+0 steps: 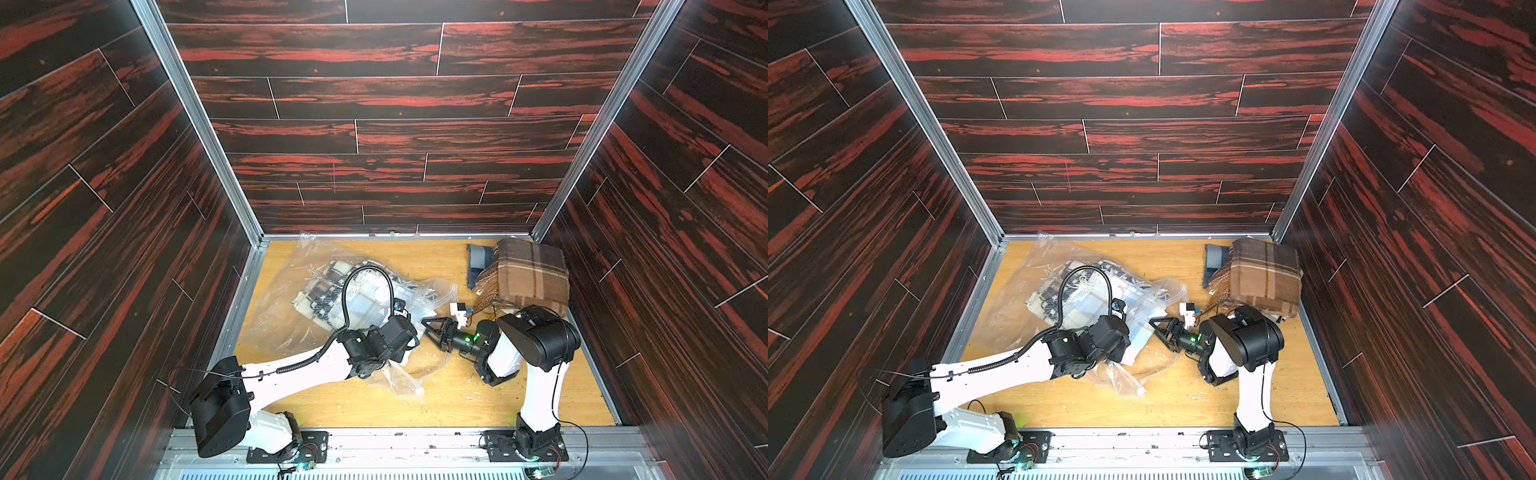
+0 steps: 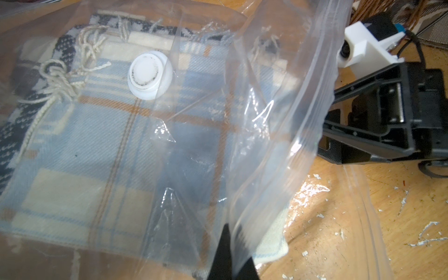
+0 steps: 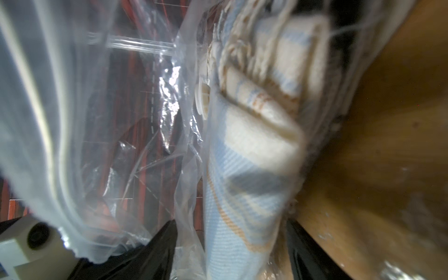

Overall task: Take the scarf out of the vacuum bag
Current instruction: Take out the scarf from the vacuum bag.

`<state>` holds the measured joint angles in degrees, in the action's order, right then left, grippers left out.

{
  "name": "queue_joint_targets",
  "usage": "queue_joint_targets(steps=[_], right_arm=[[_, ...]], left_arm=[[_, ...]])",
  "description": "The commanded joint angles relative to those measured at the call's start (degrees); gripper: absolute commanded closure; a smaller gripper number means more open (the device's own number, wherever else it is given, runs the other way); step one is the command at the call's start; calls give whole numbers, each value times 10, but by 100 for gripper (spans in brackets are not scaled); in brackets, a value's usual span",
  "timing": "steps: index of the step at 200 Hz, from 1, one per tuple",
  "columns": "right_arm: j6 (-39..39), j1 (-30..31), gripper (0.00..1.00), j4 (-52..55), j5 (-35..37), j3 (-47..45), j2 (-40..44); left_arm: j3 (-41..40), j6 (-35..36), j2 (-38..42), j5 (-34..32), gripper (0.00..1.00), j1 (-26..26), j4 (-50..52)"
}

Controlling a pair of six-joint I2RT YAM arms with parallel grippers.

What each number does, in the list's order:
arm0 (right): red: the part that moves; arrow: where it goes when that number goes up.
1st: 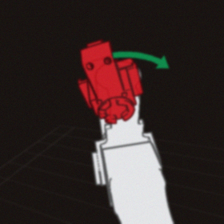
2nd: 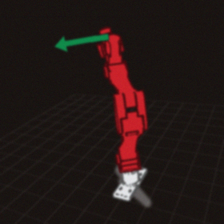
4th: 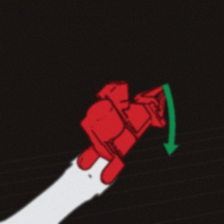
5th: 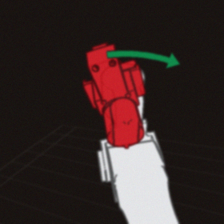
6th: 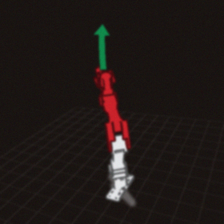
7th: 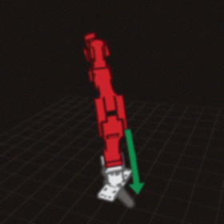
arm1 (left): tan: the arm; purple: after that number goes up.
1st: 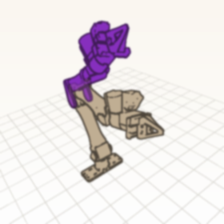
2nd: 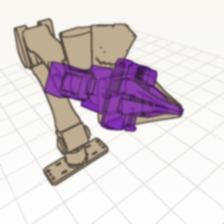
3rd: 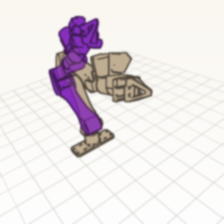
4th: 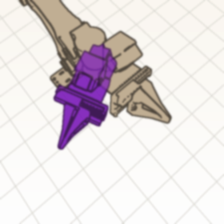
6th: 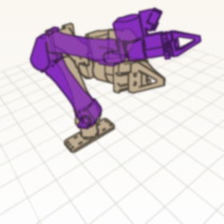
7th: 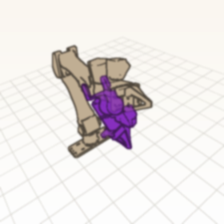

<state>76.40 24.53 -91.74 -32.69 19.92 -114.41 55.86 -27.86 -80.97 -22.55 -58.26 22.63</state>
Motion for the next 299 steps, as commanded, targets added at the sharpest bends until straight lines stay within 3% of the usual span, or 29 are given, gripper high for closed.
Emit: queue_joint_targets(steps=[1, 26, 67, 95, 143, 211, 255, 299], right_arm=[[-10, 12, 28, -13, -18, 15, 18], [-18, 20, 31, 35, -33, 25, 73], [-72, 29, 34, 231, -24, 45, 190], [-90, 28, 38, 331, -11, 63, 209], [-62, 28, 39, 306, 4, 40, 185], [-88, 26, 32, 390, 44, 31, 191], [-82, 25, 31, 366, 47, 41, 160], [-55, 25, 31, 278, 43, 44, 106]], left_arm=[[14, 5, -5, -8, 100, -5, 22], [14, 6, -5, -10, 100, -4, 24], [18, 7, -4, -15, 100, -4, 27], [20, 10, -4, -18, 100, -5, 27], [17, 11, 1, -25, 100, -4, 28], [14, 11, 4, -27, 100, -4, 29], [10, 10, 11, -32, 100, -4, 31], [7, 11, 18, -38, 100, -4, 35]])
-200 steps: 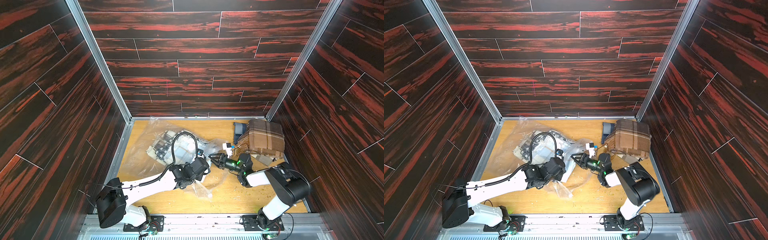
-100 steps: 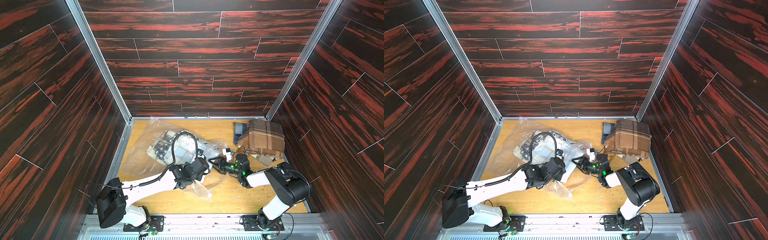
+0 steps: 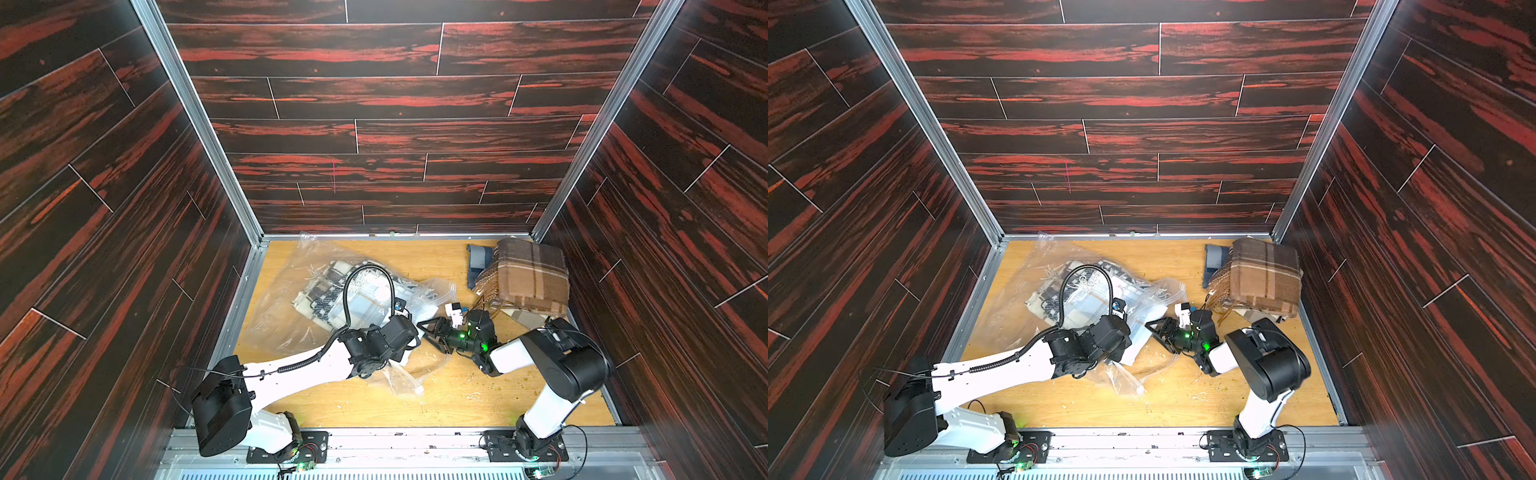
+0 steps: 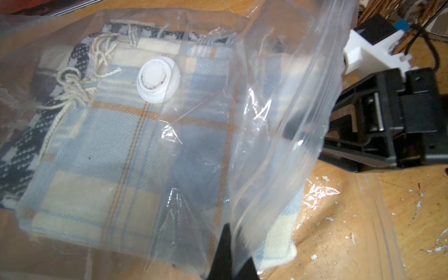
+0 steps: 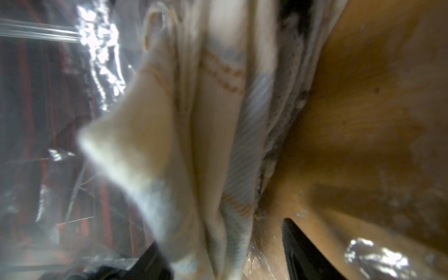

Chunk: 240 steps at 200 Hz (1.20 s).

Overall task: Take the scarf out of the vacuum bag
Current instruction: Take out the scarf from the vacuum bag.

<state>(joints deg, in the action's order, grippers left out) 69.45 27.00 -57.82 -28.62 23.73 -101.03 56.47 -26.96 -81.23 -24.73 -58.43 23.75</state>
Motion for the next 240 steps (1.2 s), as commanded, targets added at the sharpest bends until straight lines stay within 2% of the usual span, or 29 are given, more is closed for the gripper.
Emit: queue_joint_targets(steps=[1, 40, 73, 105, 135, 190, 240], right_arm=[[15, 1, 31, -65, 2, 6, -29], [58, 1, 32, -185, 1, 1, -77], [61, 1, 37, -197, 0, 9, -79], [57, 0, 48, -185, -3, 16, -69], [55, 0, 64, -179, -5, 21, -72], [56, -2, 86, -168, -8, 26, -58], [1, -1, 98, -19, -5, 46, 43]], left_arm=[[0, 2, 21, -16, 100, -2, 24], [0, 2, 21, -20, 100, -2, 26], [1, 2, 20, -21, 100, -2, 27], [3, 2, 18, -21, 100, -2, 28], [4, 3, 20, -22, 100, -1, 30], [8, 6, 21, -25, 100, -2, 32], [9, 5, 17, -27, 100, -3, 32]])
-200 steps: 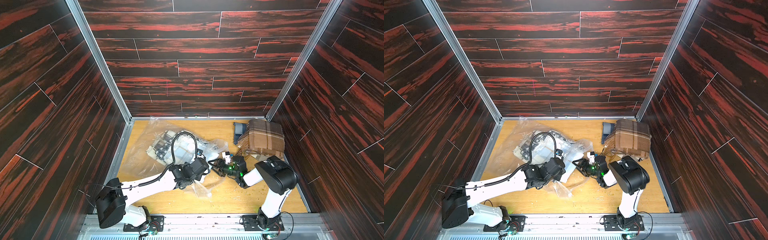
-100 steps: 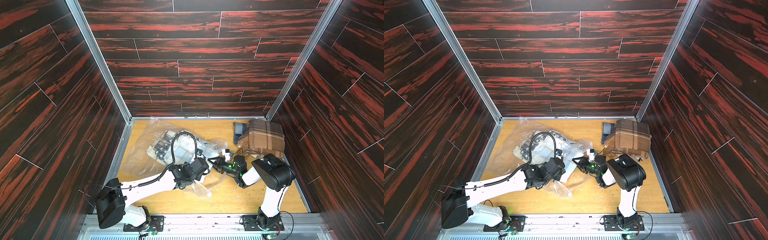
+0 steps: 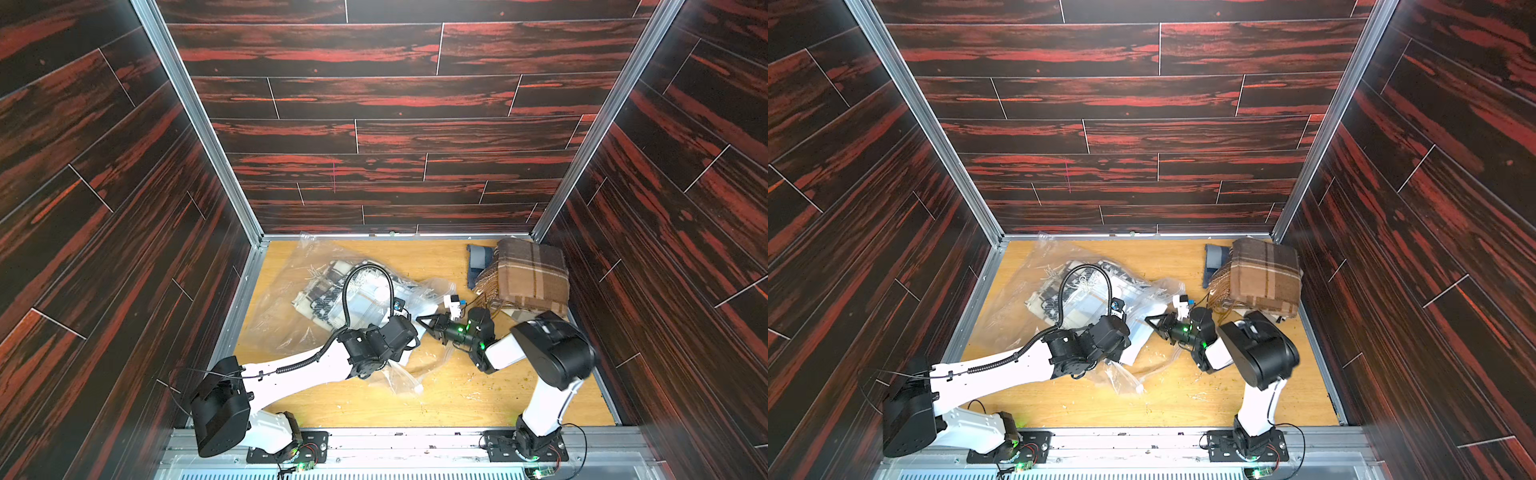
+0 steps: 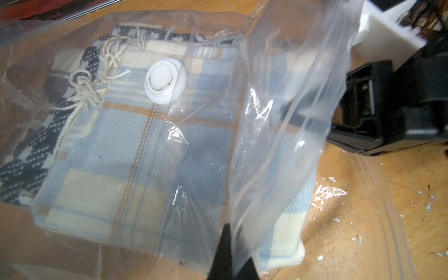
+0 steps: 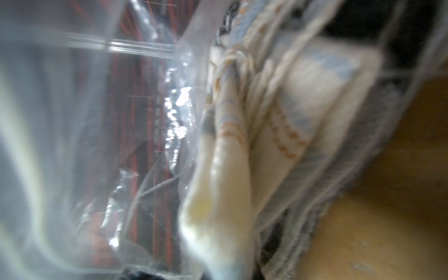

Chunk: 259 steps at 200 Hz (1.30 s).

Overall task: Take the scarf out of the vacuum bag
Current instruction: Take out the scarf from the vacuum bag.

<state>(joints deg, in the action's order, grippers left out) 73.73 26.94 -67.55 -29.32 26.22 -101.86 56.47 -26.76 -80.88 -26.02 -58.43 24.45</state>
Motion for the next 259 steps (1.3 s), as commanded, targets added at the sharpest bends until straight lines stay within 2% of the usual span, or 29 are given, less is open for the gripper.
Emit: queue_joint_targets(steps=[1, 148, 167, 196, 216, 259], right_arm=[[-43, 0, 98, 83, 2, 23, 53], [-51, 0, 99, 268, -16, 74, 209], [-66, 0, 98, 319, -13, 84, 224], [-129, 1, 95, 466, 28, 111, 266], [-155, 1, 88, 531, 44, 126, 281], [-158, 1, 67, 542, 38, 124, 276]], left_arm=[[9, 3, 14, -15, 100, -2, 25], [21, 1, 2, -53, 100, 1, 31], [26, 0, -3, -58, 100, 4, 36], [34, -1, -9, -54, 100, 8, 38], [36, 0, -12, -48, 100, 15, 33], [38, 1, -14, -43, 100, 20, 31]])
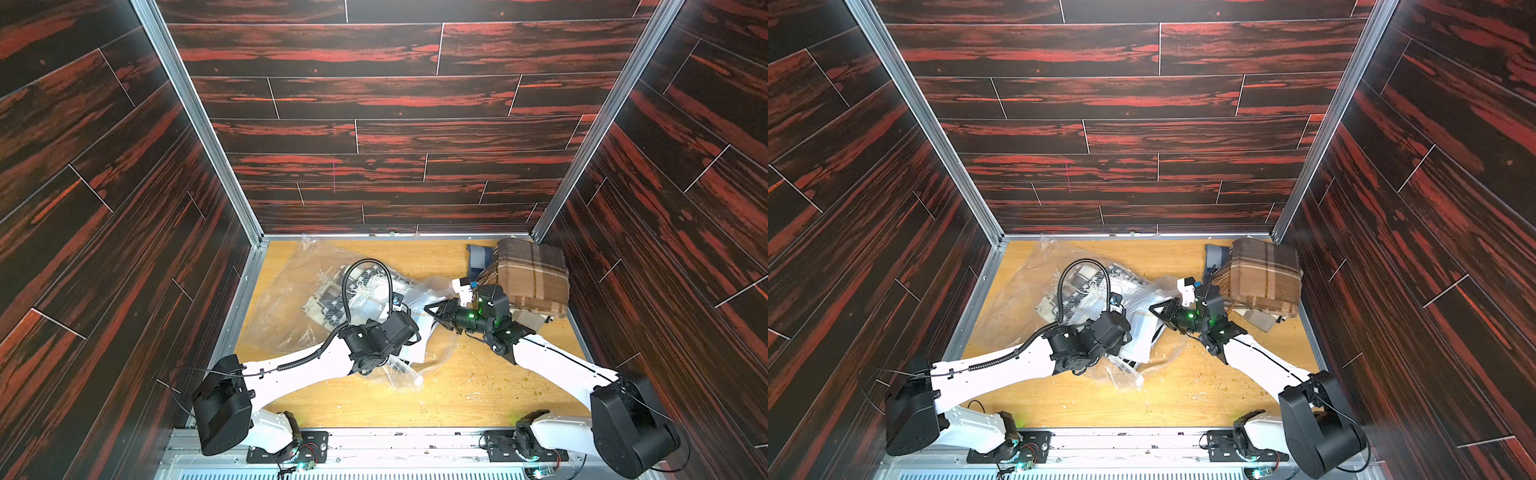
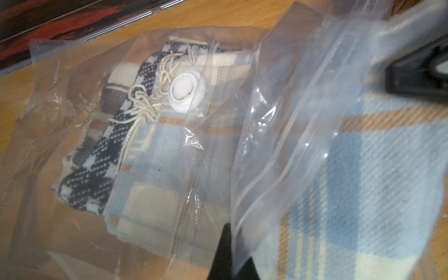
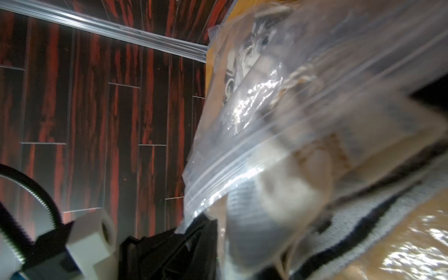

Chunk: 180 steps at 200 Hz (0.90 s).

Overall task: Take the scarf out of the vacuum bag
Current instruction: Take out the scarf from the vacuum bag.

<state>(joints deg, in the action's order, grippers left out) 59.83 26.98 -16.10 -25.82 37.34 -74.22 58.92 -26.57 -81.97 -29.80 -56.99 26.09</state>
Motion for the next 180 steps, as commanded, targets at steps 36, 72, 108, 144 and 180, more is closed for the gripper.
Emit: queue_joint_targets(steps=[36, 72, 108, 144, 180], right_arm=[[-19, 1, 66, 19, 2, 8, -11], [-15, 1, 68, -1, 2, -1, -26], [-12, 1, 94, -19, -1, -8, -31], [-27, 1, 100, 8, 9, -1, -14], [-41, 2, 100, 13, 9, -2, -2]], left_arm=[[11, 1, -1, -7, 100, 8, 16], [11, 2, 1, -5, 100, 11, 16], [13, -1, -5, -2, 100, 16, 20], [25, -3, -20, 9, 100, 27, 22], [51, -7, -45, 17, 100, 50, 36]])
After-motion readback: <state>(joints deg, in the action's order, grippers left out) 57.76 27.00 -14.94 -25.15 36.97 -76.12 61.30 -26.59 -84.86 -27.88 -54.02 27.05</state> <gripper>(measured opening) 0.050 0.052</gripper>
